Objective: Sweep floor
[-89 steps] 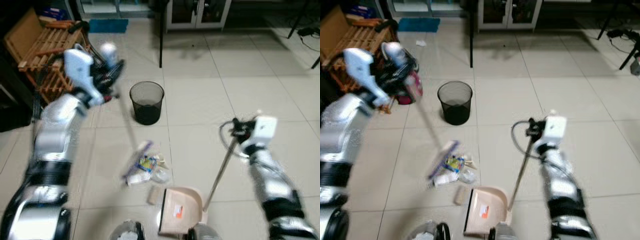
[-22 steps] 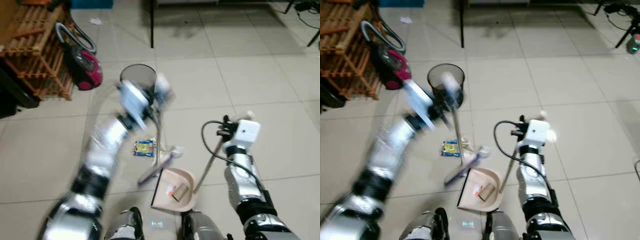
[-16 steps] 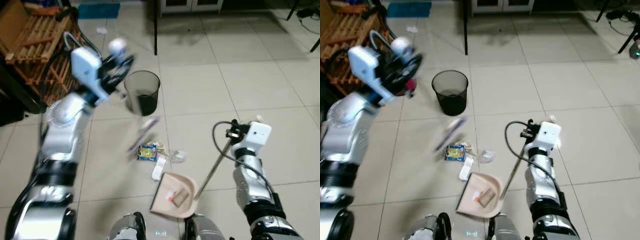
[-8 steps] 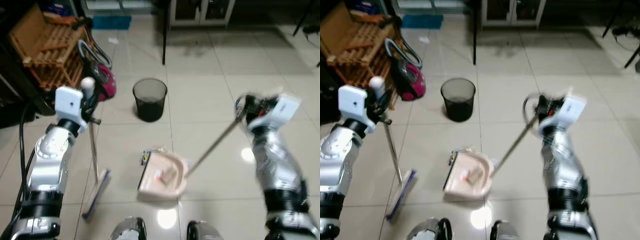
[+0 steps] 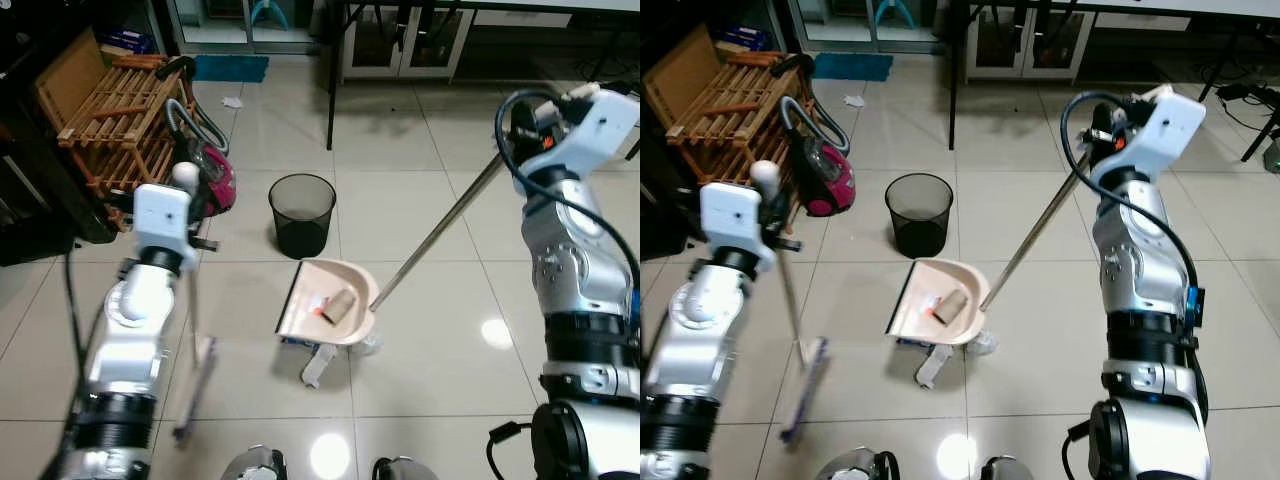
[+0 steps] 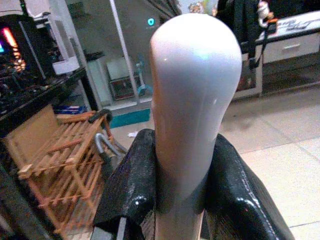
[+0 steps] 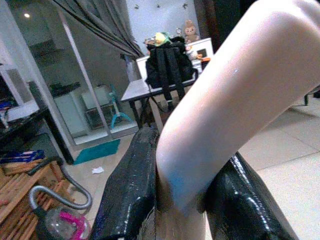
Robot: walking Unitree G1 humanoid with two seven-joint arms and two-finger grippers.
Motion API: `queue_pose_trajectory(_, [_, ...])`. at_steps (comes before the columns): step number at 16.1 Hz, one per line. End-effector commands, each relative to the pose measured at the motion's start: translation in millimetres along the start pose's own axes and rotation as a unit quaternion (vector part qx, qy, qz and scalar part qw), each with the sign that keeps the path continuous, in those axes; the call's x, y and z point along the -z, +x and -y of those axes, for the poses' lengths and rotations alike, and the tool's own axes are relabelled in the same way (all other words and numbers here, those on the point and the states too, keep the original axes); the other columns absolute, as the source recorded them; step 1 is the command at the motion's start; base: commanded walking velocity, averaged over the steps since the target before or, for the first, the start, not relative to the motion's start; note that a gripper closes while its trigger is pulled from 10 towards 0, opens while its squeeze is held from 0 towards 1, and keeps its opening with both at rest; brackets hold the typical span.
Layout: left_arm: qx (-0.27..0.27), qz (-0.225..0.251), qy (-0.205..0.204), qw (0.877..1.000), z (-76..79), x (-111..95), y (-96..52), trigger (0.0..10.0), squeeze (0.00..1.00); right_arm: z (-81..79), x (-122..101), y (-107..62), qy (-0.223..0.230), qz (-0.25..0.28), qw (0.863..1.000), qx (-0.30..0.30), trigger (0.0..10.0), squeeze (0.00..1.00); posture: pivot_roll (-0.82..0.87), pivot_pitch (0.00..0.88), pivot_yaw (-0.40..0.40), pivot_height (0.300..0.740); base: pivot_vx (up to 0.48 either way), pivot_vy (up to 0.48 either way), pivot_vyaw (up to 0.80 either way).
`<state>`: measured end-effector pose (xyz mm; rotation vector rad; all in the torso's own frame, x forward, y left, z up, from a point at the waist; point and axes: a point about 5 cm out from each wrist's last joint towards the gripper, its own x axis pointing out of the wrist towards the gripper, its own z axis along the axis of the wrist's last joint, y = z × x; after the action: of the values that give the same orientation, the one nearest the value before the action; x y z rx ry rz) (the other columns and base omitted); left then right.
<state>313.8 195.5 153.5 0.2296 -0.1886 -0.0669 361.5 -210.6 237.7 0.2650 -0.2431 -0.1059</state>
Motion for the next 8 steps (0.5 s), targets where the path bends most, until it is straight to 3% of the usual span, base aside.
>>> queue_pose_trajectory(1, [0.004,0.024,0.002,1.0,5.3,-11.1,0.5,10.0,0.0,-7.8,-26.3,4.2,-0.003,0.047,0.999,0.0,10.0,0.0,-0.04,0.0,0.029,0.74,0.341,0.0,0.0])
queue_pose_trajectory(3, [0.002,0.022,-0.003,1.0,8.9,-10.8,-0.2,10.0,0.0,-7.1,-32.5,5.9,0.0,0.054,0.998,0.017,10.0,0.0,-0.04,0.0,0.029,0.74,0.409,0.0,0.21])
queue_pose_trajectory(8, [0.0,0.019,-0.001,1.0,11.8,-11.7,3.1,10.0,0.0,-0.1,-48.7,11.9,0.023,0.081,0.994,0.063,10.0,0.0,-0.04,0.0,0.037,0.74,0.464,0.0,0.8])
